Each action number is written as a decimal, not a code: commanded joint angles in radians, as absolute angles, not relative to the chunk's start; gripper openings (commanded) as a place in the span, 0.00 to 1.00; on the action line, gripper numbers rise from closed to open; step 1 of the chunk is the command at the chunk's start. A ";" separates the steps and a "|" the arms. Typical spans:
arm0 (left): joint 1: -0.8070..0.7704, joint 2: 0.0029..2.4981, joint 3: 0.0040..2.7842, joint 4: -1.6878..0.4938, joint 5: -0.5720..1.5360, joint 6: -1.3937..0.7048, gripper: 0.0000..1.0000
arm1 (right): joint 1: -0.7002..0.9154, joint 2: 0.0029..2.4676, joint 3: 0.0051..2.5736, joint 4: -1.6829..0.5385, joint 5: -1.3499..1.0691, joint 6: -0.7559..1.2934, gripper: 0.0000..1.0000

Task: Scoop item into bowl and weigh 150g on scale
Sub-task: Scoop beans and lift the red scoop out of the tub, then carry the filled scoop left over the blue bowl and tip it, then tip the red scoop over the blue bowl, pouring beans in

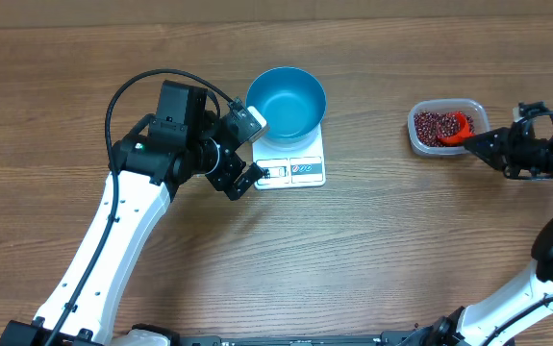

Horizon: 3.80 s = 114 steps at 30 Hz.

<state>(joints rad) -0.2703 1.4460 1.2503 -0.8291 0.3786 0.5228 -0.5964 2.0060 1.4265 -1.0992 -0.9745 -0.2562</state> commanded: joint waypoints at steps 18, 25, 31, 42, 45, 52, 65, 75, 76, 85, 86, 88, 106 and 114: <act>-0.268 1.451 1.245 -0.826 0.385 0.509 1.00 | -0.595 2.011 1.425 -1.196 -1.208 -0.324 0.04; -0.268 1.451 1.245 -0.826 0.385 0.509 1.00 | -0.521 2.011 1.428 -1.248 -1.282 -0.372 0.04; -0.268 1.451 1.245 -0.826 0.385 0.509 1.00 | -0.424 2.011 1.428 -1.247 -1.316 -0.368 0.04; -0.268 1.451 1.245 -0.826 0.385 0.509 0.99 | -0.259 2.009 1.488 -1.273 -1.408 -0.363 0.04; -0.268 1.451 1.245 -0.826 0.385 0.509 1.00 | -0.206 2.009 1.528 -1.270 -1.407 -0.336 0.04; -0.268 1.451 1.245 -0.826 0.385 0.509 0.99 | -0.093 2.009 1.674 -1.248 -1.304 -0.213 0.04; -0.268 1.451 1.245 -0.826 0.385 0.509 1.00 | 0.124 2.009 1.905 -1.164 -0.764 0.057 0.04; -0.268 1.451 1.245 -0.826 0.385 0.509 1.00 | 0.328 2.009 1.971 -1.138 -0.284 0.060 0.04; -0.268 1.451 1.245 -0.826 0.385 0.509 1.00 | 0.347 2.009 1.973 -1.135 -0.237 0.060 0.04; -0.268 1.451 1.245 -0.826 0.385 0.509 0.99 | 0.478 2.009 1.978 -1.114 0.035 0.017 0.04; -0.268 1.451 1.245 -0.826 0.385 0.509 1.00 | 0.488 2.009 1.978 -1.114 0.060 0.017 0.04; -0.268 1.451 1.245 -0.826 0.385 0.509 1.00 | 0.511 2.009 1.978 -1.114 0.106 0.010 0.04; -0.268 1.451 1.245 -0.826 0.385 0.509 1.00 | 0.557 2.009 1.978 -1.115 0.194 -0.009 0.04; -0.268 1.451 1.245 -0.826 0.385 0.509 0.99 | 0.557 2.009 1.978 -1.115 0.188 -0.008 0.04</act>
<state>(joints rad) -0.2703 1.4460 1.2503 -0.8291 0.3786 0.5228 0.5564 2.0060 1.9430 -1.1191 0.1772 -0.0040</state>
